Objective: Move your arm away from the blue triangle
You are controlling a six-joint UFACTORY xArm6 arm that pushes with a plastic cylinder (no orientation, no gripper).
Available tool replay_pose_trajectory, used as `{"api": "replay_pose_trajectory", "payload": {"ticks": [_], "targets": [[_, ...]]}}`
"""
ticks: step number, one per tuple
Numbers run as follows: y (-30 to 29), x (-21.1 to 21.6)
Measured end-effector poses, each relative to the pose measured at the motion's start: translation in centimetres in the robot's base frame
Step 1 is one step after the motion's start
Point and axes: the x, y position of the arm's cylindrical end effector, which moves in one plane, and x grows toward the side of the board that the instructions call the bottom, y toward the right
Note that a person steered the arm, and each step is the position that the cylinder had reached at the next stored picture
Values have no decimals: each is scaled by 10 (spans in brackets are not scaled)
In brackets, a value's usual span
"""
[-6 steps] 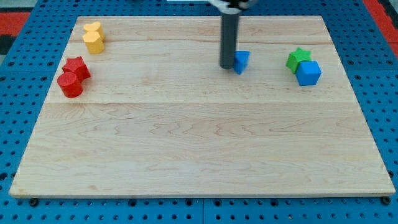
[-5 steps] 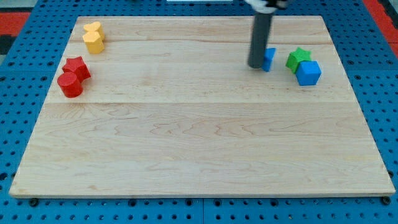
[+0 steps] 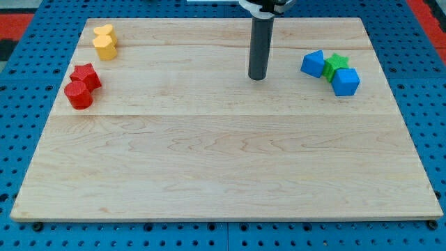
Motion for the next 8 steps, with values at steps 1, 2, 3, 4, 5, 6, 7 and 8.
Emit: {"api": "replay_pose_trajectory", "payload": {"ticks": [1,2,3,4,5,6,7,8], "targets": [[0,0],[-1,0],[-4,2],[-9,29],[-30,66],[-82,107],[-161,136],[-230,137]]}}
